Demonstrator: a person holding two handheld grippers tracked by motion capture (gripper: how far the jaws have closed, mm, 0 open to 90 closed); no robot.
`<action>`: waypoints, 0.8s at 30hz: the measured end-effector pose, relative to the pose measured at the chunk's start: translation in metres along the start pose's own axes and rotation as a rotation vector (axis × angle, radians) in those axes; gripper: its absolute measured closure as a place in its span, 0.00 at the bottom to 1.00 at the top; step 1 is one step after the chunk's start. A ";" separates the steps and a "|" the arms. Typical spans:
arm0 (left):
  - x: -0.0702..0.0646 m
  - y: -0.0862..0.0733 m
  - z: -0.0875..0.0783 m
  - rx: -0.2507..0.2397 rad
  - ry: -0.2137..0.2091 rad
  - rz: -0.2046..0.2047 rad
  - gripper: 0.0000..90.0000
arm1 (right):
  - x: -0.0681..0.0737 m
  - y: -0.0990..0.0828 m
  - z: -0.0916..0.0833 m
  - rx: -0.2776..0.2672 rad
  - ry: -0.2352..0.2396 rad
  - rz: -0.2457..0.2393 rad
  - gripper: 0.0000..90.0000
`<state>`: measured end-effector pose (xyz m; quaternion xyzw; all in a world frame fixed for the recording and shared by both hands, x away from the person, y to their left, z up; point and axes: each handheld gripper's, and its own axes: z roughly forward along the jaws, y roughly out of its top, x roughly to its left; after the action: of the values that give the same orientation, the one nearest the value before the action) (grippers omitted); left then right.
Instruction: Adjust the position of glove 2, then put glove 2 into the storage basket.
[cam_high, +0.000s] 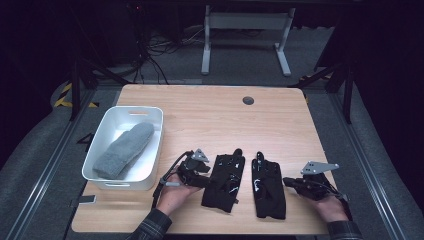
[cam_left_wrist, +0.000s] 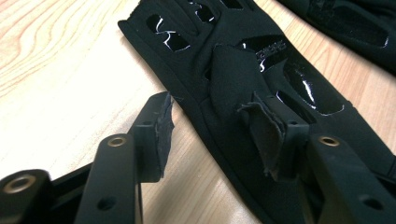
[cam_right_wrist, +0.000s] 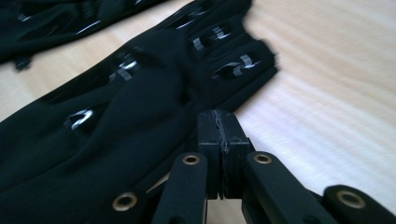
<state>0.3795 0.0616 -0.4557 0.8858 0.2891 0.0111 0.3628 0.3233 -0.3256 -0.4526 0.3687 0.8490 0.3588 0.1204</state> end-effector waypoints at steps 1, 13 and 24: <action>-0.001 0.000 0.001 0.007 0.004 -0.003 0.60 | 0.004 -0.002 0.001 0.008 0.019 -0.007 1.00; -0.003 -0.001 0.006 -0.003 -0.020 -0.049 0.94 | 0.010 0.002 0.009 0.021 0.063 -0.028 1.00; -0.001 0.003 -0.006 -0.074 -0.112 -0.098 0.95 | 0.018 0.010 0.018 0.024 0.099 -0.050 1.00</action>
<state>0.3792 0.0629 -0.4495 0.8558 0.3107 -0.0456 0.4112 0.3245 -0.2981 -0.4573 0.3307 0.8670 0.3633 0.0828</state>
